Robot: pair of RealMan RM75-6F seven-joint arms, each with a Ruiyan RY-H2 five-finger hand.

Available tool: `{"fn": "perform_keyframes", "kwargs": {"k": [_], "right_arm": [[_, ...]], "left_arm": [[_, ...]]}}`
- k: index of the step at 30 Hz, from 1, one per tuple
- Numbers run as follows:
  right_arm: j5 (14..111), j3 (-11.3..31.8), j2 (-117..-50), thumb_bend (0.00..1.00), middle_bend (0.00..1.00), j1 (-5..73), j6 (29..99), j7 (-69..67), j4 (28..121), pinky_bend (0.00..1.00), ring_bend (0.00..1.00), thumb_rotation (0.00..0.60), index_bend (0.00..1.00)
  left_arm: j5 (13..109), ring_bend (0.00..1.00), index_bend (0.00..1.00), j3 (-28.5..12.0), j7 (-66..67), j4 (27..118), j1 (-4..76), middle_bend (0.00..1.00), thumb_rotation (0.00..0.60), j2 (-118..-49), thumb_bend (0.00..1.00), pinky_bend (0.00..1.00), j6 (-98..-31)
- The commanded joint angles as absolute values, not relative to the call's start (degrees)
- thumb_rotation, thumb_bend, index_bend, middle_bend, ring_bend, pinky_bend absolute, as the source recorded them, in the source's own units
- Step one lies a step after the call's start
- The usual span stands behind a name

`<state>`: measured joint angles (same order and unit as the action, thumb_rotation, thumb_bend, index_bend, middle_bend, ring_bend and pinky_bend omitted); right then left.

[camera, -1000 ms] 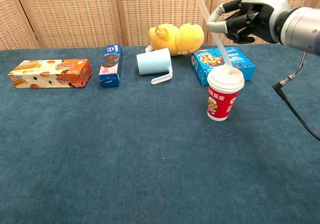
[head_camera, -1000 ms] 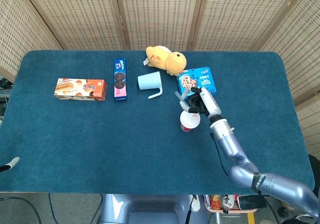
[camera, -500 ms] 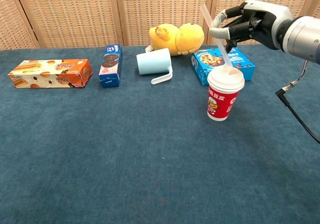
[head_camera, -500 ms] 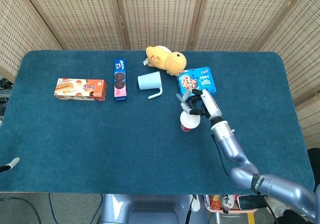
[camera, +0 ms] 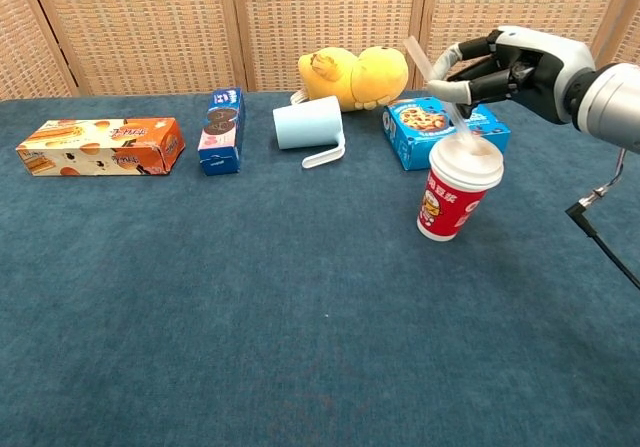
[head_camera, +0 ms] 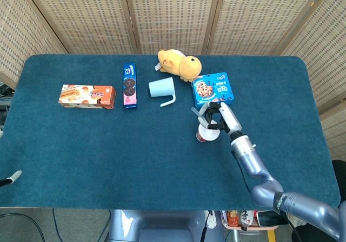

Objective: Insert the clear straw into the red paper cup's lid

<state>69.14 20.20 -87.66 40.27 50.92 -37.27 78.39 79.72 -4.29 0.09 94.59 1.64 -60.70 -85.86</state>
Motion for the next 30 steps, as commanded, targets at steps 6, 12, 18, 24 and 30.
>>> {"fn": "perform_keyframes", "kwargs": {"k": [6, 12, 18, 24, 30], "right_arm": [[70.2, 19.7, -88.6, 0.55, 0.74, 40.1, 51.2, -38.8, 76.8, 0.48, 0.59, 0.6, 0.71], [69.8, 20.3, -89.0, 0.55, 0.7, 40.2, 51.5, -39.1, 76.7, 0.47, 0.52, 0.6, 0.71], [69.6, 20.4, -89.0, 0.55, 0.58, 39.7, 51.2, -40.6, 76.8, 0.31, 0.39, 0.6, 0.71], [70.1, 20.4, -88.5, 0.55, 0.41, 39.5, 51.2, -41.6, 77.4, 0.24, 0.25, 0.6, 0.71], [70.7, 20.4, -88.4, 0.55, 0.32, 39.0, 51.8, -43.0, 77.8, 0.2, 0.19, 0.6, 0.71]], "left_arm": [[79.7, 0.0, 0.0, -4.3, 0.0, 94.6, 1.7, 0.0, 0.6, -60.7, 0.16, 0.0, -85.7], [79.6, 0.0, 0.0, -4.3, 0.0, 94.5, 1.6, 0.0, 0.6, -60.7, 0.16, 0.0, -85.8], [79.6, 0.0, 0.0, -4.3, -0.2, 94.4, 1.6, 0.0, 0.6, -60.7, 0.16, 0.0, -85.8], [79.6, 0.0, 0.0, -4.3, -0.3, 94.4, 1.6, 0.0, 0.6, -60.7, 0.16, 0.0, -85.8], [79.5, 0.0, 0.0, -4.3, -0.3, 94.4, 1.6, 0.0, 0.6, -60.6, 0.16, 0.0, -85.7]]}}
